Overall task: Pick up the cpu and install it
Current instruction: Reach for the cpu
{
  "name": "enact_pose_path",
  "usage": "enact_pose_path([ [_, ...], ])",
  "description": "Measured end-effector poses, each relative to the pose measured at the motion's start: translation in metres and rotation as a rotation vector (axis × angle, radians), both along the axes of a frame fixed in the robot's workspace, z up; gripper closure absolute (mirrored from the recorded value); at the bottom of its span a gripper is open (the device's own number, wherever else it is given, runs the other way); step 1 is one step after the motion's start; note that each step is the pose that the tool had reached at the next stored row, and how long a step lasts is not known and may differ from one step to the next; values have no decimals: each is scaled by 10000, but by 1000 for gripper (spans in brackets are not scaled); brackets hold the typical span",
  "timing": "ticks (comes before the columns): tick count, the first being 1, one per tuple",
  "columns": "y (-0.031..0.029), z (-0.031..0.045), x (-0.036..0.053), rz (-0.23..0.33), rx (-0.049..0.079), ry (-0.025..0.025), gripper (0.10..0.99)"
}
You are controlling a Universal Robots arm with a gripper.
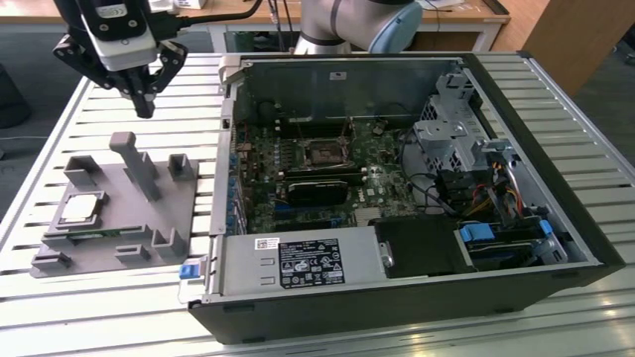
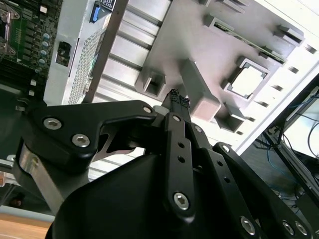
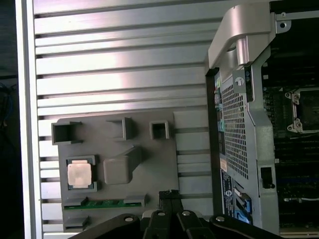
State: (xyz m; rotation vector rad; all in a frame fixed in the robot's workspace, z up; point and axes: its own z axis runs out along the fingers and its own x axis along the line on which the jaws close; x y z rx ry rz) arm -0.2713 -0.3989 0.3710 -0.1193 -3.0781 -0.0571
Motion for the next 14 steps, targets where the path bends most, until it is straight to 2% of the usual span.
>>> enact_pose_path([
  [14,0,-17,-60,0,1,73,980],
])
